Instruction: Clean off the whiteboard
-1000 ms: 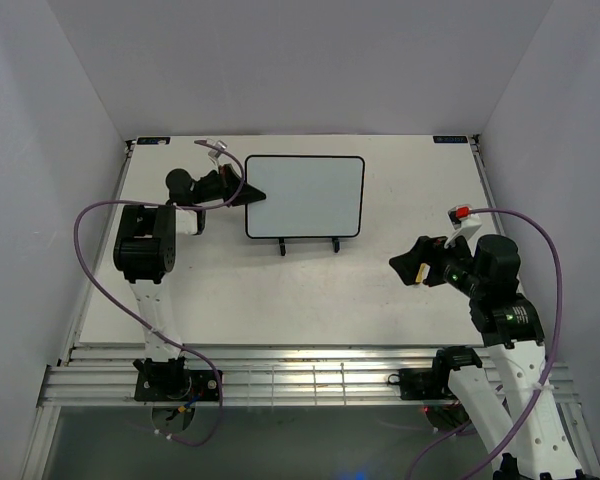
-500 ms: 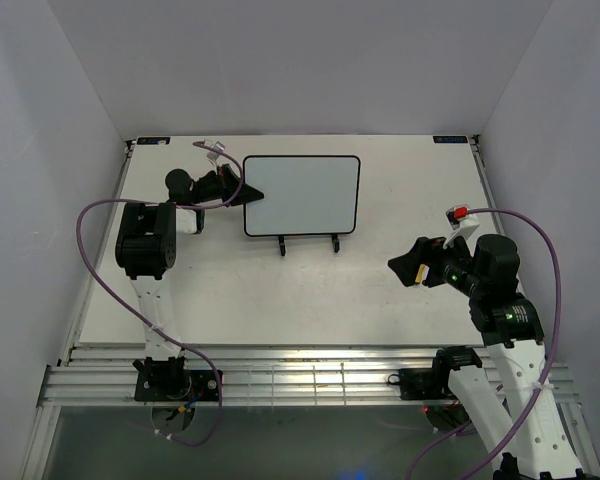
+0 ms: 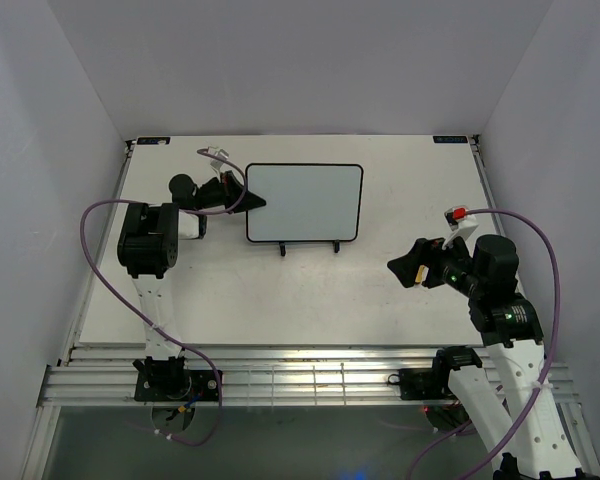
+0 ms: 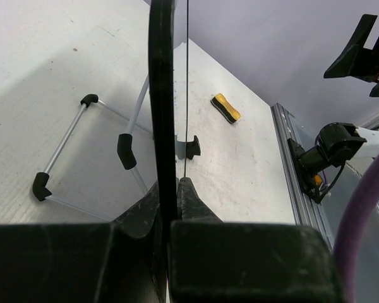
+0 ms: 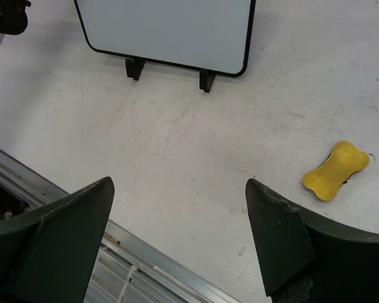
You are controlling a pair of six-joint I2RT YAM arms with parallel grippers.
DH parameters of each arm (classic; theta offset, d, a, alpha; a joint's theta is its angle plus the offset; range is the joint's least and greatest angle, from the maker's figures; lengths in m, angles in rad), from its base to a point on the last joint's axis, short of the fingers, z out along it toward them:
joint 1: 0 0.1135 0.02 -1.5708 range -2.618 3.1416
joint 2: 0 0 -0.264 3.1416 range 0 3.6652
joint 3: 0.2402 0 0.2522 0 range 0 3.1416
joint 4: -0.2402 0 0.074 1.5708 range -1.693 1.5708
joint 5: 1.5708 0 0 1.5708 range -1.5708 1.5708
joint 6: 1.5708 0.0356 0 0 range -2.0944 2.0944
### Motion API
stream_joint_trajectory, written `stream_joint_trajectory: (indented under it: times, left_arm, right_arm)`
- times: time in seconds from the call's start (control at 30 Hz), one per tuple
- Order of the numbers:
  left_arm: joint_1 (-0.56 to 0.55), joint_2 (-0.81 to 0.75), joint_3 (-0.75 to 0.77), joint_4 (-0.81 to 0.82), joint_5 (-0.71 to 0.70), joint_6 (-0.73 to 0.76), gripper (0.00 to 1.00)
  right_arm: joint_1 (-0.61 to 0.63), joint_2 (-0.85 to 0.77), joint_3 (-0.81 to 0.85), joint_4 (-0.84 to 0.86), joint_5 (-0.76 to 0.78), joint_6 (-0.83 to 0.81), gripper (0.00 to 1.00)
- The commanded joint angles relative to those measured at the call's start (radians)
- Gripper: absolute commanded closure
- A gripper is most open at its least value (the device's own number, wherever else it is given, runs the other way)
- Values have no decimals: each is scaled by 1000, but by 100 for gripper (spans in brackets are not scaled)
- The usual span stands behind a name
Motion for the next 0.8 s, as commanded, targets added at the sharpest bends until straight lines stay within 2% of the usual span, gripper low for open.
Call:
stream_joint_trajectory:
  times: [0.0,0.13,0.6,0.77]
  left_arm:
    - [-1,2,-14,365,-33,80,100]
    - [-1,23,-13,367,-41,72,100]
    - [5,36,-108,367,-86,104,83]
    - [10,39,-110,367,-99,78,66]
  right_arm:
    - [-2,-13,-4,34,-25,-9,10]
    - [-2,-15,-4,37,-31,-7,10]
    - [-2,-30,-10,35,-34,-7,10]
    - [-4,-30,-14,41,-40,-6,10]
